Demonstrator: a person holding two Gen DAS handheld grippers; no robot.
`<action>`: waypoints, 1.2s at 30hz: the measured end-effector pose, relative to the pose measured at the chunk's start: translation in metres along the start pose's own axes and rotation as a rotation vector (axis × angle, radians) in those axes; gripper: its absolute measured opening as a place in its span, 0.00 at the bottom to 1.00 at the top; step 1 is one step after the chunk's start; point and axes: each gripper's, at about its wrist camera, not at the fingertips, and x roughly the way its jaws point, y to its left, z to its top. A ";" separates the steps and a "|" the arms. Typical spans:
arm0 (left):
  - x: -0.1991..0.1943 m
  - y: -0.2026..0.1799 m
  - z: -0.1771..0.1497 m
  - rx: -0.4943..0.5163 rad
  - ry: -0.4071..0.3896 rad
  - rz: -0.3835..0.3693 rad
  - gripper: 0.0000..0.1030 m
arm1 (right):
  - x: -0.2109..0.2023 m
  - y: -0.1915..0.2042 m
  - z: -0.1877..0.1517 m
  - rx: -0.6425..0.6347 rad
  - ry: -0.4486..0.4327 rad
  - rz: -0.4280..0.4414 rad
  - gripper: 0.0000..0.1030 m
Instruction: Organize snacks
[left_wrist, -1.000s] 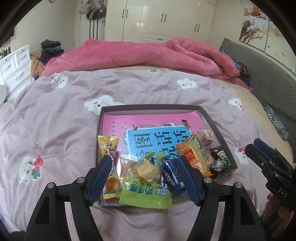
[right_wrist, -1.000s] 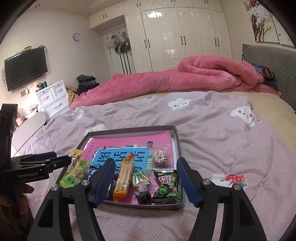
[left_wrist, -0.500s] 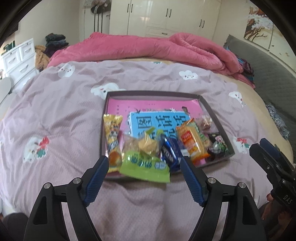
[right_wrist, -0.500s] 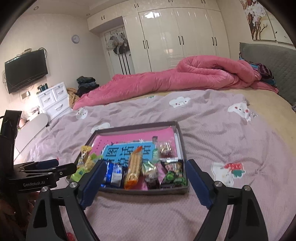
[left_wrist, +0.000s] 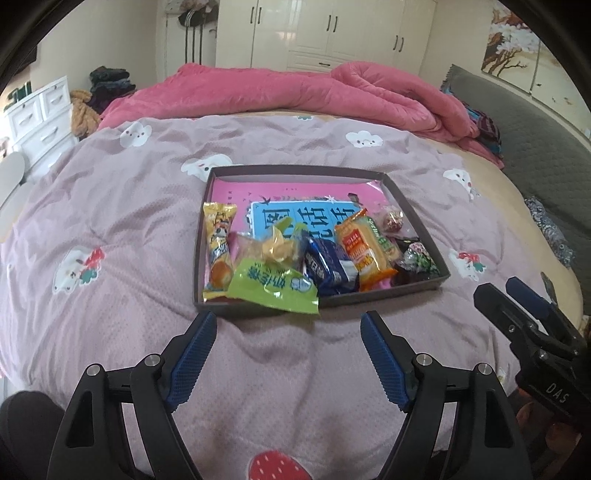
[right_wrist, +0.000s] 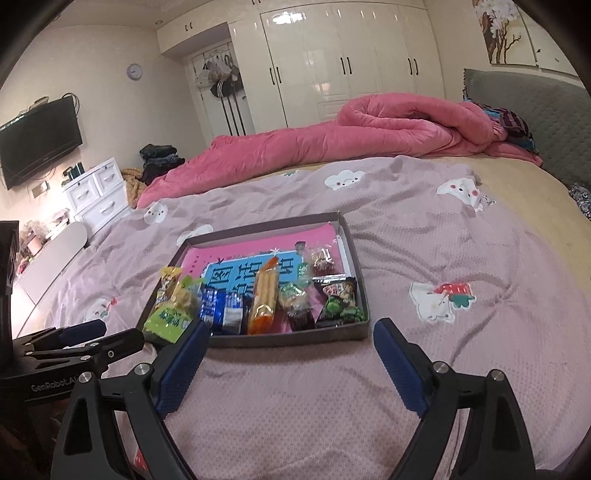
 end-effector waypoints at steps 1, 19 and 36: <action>-0.001 0.000 -0.001 -0.001 0.000 0.000 0.79 | -0.001 0.002 -0.001 -0.005 0.005 0.002 0.88; -0.017 0.014 -0.016 -0.041 0.001 0.005 0.79 | -0.005 0.020 -0.020 -0.054 0.070 -0.010 0.88; -0.003 0.019 -0.021 -0.065 0.026 0.022 0.79 | 0.007 0.015 -0.023 -0.043 0.089 -0.017 0.88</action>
